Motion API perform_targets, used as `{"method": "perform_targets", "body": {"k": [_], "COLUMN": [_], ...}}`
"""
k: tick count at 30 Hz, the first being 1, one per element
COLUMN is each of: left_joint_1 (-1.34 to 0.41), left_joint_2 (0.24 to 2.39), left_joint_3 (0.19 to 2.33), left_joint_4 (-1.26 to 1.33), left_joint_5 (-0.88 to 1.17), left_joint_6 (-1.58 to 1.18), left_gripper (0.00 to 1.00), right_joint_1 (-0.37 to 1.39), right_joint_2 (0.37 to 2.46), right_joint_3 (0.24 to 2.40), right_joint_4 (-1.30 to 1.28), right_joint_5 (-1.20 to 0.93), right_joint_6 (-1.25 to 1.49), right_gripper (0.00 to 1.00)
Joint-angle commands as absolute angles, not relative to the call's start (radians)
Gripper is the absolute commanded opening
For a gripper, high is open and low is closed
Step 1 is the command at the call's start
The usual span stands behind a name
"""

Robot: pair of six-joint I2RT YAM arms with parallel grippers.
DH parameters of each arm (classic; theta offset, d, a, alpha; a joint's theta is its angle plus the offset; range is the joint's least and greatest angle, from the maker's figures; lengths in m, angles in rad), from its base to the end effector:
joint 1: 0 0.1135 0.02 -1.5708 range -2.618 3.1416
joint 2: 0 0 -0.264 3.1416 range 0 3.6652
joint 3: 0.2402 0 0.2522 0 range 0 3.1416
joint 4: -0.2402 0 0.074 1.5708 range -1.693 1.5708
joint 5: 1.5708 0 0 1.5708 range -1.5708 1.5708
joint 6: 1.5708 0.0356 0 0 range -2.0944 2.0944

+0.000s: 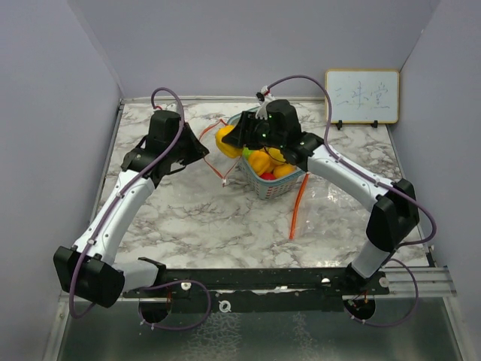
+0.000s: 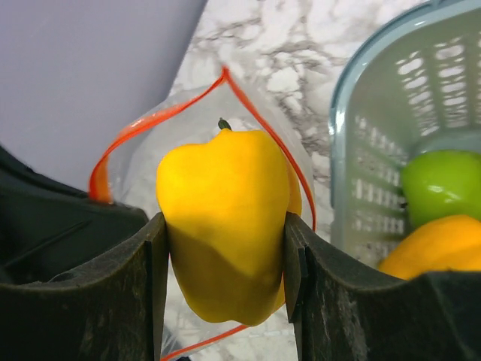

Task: Place the food in the zip-top bag and seal the zipper
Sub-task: Place the fake vegetable in the zipper food storage bag.

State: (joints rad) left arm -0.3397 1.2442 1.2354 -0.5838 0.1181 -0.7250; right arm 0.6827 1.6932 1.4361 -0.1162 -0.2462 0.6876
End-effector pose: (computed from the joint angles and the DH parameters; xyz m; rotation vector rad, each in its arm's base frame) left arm 0.2546 -0.0944 0.3603 -0.3617 2.2246 -0.7233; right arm 0.3091 0.2625 0.3317 -0.1725 2.1048 1.1102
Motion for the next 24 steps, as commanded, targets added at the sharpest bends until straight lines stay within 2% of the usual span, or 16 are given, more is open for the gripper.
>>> {"method": "perform_targets", "body": {"k": [1,3,8,11,15,18,24], "left_joint_1": [-0.315,-0.31,-0.307,-0.305,-0.305,-0.305,-0.303], "left_joint_2": [1.207,1.213,1.235,1.243,1.255,1.255,1.256], "left_joint_3": [1.226,1.219,1.177,1.166,1.179,1.189,1.198], "left_joint_4": [-0.558,-0.545,-0.496,-0.473,-0.468,-0.473,-0.493], "left_joint_5": [0.152,0.165,0.218,0.231,0.233,0.231,0.217], "left_joint_6": [-0.747,-0.75,-0.788,-0.798,-0.794,-0.79,-0.775], "left_gripper": [0.0,0.0,0.0,0.0,0.0,0.0,0.0], "right_joint_1": [0.707,0.714,0.735,0.747,0.764,0.765,0.765], "right_joint_2": [1.724,1.734,1.772,1.828,1.852,1.852,1.812], "right_joint_3": [1.552,1.568,1.639,1.718,1.763,1.785,1.802], "right_joint_4": [-0.362,-0.377,-0.386,-0.437,-0.47,-0.49,-0.516], "right_joint_5": [-0.001,-0.002,-0.012,-0.017,0.023,0.068,0.236], "right_joint_6": [0.548,0.53,0.51,0.483,0.464,0.44,0.387], "right_gripper": [0.16,0.31,0.51,0.69,0.88,0.92,0.92]}}
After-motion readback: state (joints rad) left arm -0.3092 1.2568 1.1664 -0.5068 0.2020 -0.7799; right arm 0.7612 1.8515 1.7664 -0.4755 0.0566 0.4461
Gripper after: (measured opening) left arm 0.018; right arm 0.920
